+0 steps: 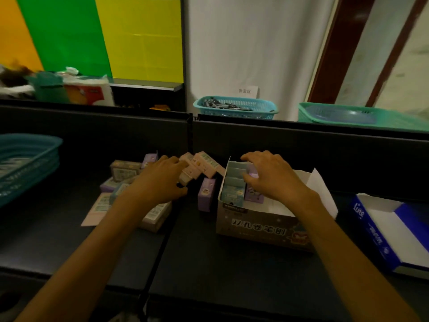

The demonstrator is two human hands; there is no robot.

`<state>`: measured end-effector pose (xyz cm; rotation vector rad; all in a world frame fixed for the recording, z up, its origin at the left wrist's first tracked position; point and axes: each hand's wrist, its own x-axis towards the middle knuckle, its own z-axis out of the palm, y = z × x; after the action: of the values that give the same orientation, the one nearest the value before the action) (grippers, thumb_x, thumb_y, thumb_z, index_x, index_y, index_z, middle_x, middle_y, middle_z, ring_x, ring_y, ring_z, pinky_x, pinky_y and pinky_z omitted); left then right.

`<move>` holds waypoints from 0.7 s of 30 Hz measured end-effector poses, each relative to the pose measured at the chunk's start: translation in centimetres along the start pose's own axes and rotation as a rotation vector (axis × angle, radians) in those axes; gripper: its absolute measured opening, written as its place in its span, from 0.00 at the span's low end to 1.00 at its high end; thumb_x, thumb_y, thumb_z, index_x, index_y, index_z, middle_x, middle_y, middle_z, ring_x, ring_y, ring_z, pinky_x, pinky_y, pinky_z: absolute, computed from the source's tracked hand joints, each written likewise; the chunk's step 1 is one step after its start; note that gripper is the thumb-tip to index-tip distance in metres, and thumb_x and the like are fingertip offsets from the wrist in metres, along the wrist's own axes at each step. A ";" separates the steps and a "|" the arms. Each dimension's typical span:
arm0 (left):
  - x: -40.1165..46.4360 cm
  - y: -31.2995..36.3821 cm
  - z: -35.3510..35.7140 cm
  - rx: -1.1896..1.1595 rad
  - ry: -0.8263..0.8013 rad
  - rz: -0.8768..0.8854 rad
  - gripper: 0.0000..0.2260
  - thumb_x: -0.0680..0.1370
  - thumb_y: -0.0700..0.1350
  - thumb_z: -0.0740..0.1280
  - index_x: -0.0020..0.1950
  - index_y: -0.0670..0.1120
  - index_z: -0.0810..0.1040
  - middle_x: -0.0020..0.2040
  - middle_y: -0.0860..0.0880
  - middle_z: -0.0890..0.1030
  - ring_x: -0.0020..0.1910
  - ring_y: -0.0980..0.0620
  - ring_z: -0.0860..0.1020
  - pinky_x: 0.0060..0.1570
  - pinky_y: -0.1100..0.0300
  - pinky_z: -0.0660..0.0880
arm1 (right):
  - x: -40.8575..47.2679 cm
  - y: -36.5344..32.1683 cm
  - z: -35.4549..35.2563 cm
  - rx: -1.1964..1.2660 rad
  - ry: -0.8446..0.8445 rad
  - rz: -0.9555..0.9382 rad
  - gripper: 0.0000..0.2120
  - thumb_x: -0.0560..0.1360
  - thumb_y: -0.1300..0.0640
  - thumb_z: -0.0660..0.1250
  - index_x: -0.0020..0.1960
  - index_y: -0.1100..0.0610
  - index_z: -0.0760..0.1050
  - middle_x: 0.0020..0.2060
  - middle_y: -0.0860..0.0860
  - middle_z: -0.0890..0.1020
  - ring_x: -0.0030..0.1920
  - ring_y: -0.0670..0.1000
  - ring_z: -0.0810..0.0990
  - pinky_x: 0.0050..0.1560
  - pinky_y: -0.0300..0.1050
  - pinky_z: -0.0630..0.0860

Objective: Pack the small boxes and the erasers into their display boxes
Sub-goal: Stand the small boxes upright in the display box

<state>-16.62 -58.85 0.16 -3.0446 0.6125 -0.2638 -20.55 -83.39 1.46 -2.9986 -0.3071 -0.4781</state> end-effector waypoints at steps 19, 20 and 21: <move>0.5 -13.0 -0.5 0.009 0.048 0.033 0.33 0.72 0.59 0.68 0.73 0.52 0.60 0.71 0.48 0.65 0.69 0.47 0.64 0.65 0.48 0.64 | 5.3 -13.3 3.0 -0.094 -0.003 0.063 0.24 0.76 0.45 0.63 0.69 0.52 0.65 0.63 0.51 0.74 0.61 0.52 0.72 0.59 0.48 0.67; 0.9 -13.5 -0.3 0.001 0.049 0.055 0.33 0.72 0.60 0.68 0.73 0.51 0.60 0.71 0.48 0.66 0.69 0.47 0.64 0.65 0.48 0.65 | 5.5 -13.7 3.4 -0.107 -0.011 0.083 0.25 0.76 0.45 0.64 0.69 0.52 0.65 0.62 0.51 0.74 0.60 0.53 0.72 0.58 0.48 0.67; 1.3 -14.0 0.0 -0.011 0.047 0.075 0.33 0.72 0.60 0.68 0.73 0.51 0.61 0.71 0.48 0.66 0.69 0.47 0.64 0.65 0.48 0.65 | 5.8 -14.1 3.8 -0.112 -0.020 0.106 0.25 0.75 0.44 0.64 0.69 0.53 0.66 0.62 0.52 0.74 0.60 0.53 0.72 0.58 0.48 0.67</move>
<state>-10.12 -46.45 1.19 -3.0257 0.7315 -0.3314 -16.95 -68.12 0.46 -3.1094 -0.1259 -0.4710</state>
